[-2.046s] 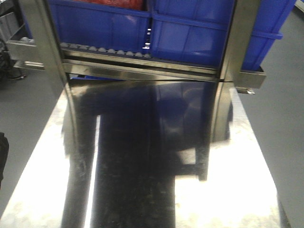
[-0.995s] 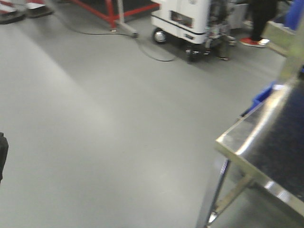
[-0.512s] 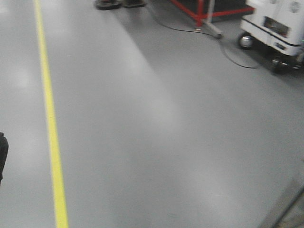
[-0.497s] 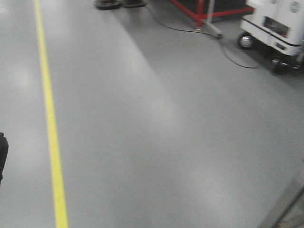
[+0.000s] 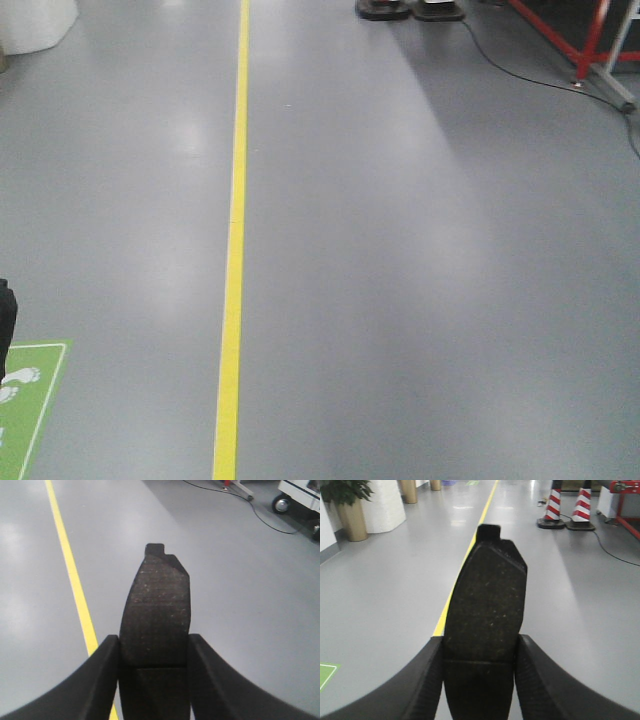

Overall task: Move and align brake pads A on conveyor
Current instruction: 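Drive the base along the yellow floor line past the cones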

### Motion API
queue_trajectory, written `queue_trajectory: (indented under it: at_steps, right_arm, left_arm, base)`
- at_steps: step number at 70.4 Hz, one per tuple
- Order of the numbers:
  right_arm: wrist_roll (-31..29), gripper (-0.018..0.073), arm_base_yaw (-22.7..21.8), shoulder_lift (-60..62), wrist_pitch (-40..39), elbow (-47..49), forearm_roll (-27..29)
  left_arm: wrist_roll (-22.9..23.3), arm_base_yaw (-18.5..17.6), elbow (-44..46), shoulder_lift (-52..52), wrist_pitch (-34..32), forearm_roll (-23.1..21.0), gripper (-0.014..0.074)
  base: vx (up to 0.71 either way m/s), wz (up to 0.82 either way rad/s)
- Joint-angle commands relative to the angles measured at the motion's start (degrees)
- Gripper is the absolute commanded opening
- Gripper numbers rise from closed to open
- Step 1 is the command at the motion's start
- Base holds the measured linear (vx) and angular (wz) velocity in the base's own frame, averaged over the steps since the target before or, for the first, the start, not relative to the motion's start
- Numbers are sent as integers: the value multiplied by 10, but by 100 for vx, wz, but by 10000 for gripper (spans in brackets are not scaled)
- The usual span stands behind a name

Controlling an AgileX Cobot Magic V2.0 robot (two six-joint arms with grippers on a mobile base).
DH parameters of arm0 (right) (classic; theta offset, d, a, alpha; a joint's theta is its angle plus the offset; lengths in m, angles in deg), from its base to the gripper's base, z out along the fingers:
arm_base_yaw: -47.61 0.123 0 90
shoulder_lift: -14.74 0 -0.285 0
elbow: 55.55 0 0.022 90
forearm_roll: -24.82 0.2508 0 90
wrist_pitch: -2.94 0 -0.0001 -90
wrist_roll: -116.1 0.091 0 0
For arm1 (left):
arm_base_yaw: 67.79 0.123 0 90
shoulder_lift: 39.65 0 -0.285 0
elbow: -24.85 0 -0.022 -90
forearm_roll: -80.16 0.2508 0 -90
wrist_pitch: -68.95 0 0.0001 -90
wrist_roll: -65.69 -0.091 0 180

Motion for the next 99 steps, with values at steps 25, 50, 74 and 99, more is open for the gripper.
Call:
queue_trajectory:
  at_steps: [25,50,74,99]
  right_arm:
    - [0,-2,-2,-4,-54,18,-2]
    - [0,-2,-2,-4,-54,18,-2]
    - [0,-2,-2,-4,-54,18,-2]
    - [0,-2,-2,-4,-54,18,-2]
  left_arm:
    - [3,-1,18,0,-52,1,-6]
    - [3,-1,18,3,-52,1,-6]
    - [3,-1,18,3,-52,1,-6]
    - [3,-1,18,3,-52,1,-6]
  base:
    - [19,23]
    - [44,0]
    - [60,3]
    - [67,5]
